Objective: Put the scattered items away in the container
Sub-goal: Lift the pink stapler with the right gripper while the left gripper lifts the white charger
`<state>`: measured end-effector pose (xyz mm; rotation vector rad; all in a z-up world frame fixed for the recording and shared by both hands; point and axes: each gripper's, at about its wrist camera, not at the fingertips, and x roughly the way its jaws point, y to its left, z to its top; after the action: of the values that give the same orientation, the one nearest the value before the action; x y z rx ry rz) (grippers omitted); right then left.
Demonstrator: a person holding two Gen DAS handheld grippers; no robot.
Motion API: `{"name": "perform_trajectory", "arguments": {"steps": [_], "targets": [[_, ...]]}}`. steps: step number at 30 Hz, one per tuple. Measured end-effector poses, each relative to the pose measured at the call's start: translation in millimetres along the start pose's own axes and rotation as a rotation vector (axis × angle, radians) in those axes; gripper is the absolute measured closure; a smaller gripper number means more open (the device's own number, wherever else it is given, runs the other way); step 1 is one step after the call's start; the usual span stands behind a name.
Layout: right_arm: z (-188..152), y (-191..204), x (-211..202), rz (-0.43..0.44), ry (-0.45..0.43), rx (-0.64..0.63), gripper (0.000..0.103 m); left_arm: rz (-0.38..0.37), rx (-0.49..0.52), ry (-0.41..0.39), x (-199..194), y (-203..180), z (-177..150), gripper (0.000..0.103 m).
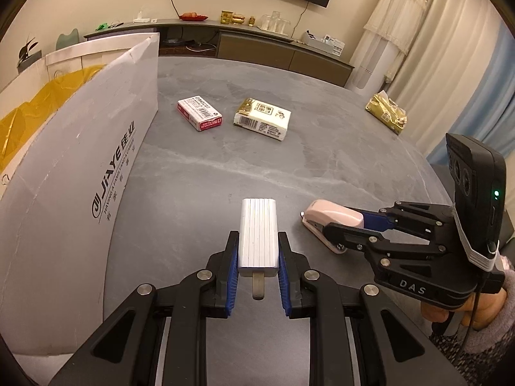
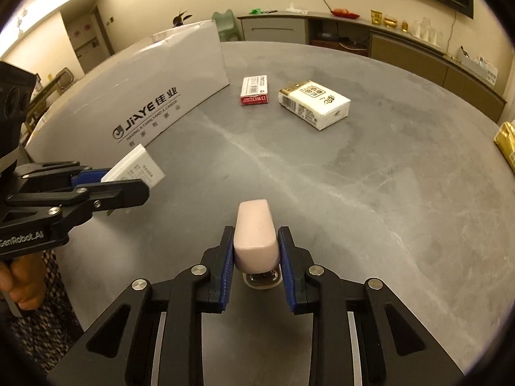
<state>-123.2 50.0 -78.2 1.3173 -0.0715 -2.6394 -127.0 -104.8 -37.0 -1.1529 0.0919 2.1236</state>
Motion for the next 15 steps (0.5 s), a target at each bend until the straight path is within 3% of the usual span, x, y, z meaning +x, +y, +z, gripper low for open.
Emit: {"name": "perform_trajectory", "arguments": {"steps": [15], "targets": [[-14.1,34.5,-44.5,0.030,-0.039,-0.029,0.076,0.044,0.027,-0.026,-46.4,-17.3,-25.2,0.081]]}}
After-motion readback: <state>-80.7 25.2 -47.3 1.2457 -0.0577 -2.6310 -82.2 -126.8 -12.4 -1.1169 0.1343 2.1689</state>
